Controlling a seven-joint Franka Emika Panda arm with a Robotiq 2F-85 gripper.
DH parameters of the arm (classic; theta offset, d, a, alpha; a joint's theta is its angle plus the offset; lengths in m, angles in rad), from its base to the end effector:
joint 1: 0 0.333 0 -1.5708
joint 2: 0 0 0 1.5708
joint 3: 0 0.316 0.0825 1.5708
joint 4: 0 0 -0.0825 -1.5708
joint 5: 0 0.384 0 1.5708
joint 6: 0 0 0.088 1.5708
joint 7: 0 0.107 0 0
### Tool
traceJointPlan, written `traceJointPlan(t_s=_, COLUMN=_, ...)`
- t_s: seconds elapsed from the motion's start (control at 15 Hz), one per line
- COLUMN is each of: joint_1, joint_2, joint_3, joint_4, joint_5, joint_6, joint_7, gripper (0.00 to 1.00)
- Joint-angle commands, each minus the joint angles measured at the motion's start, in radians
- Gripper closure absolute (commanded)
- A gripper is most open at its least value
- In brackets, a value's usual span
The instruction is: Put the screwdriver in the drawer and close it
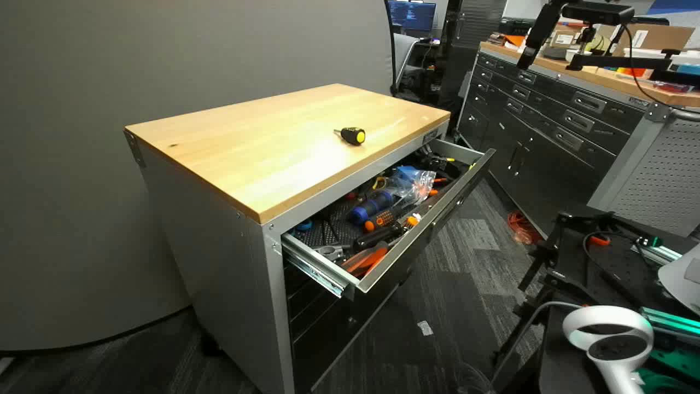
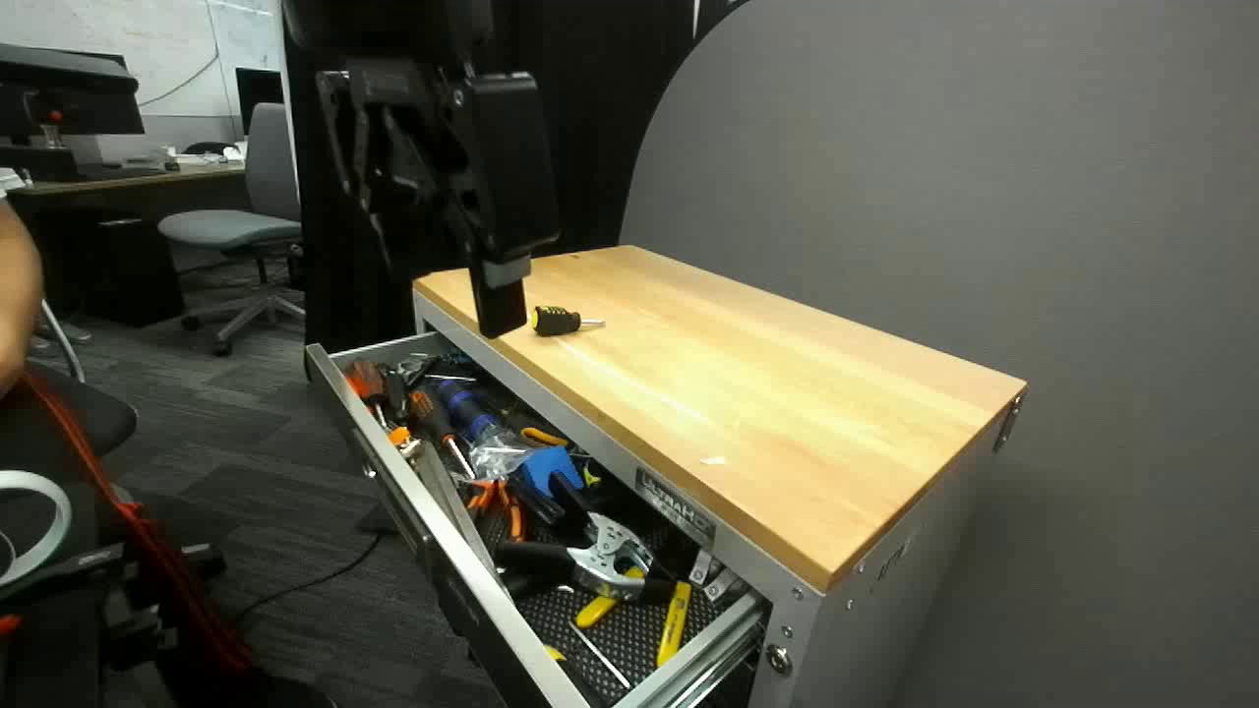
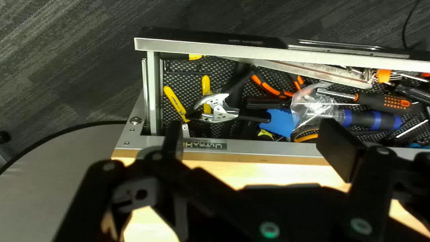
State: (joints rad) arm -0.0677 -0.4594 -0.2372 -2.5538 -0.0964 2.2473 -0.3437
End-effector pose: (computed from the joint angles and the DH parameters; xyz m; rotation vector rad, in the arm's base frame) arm 0.3923 -0.1272 0.4346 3.1080 0.1714 0.2259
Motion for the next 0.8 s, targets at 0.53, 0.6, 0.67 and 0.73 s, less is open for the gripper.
traceJointPlan(t_s=0.53, joint_1=0.059, joint_2=0.174, joint_3=0.082, joint_4=0.066, joint_5=0.072, joint_6=0.065, joint_7=0.068, gripper=0.0)
traceJointPlan(t_s=0.6, joint_1=0.084, joint_2=0.219, joint_3=0.106, joint_4=0.085, joint_5=0.097, joint_6=0.09, joint_7=0.077, gripper=0.0)
traceJointPlan(t_s=0.67, joint_1=0.102, joint_2=0.26, joint_3=0.133, joint_4=0.106, joint_5=0.111, joint_6=0.106, joint_7=0.093, gripper=0.0)
traceJointPlan(t_s=0.73, joint_1=0.121, joint_2=0.307, joint_3=0.162, joint_4=0.137, joint_5=0.127, joint_6=0.121, joint_7=0.11, gripper=0.0)
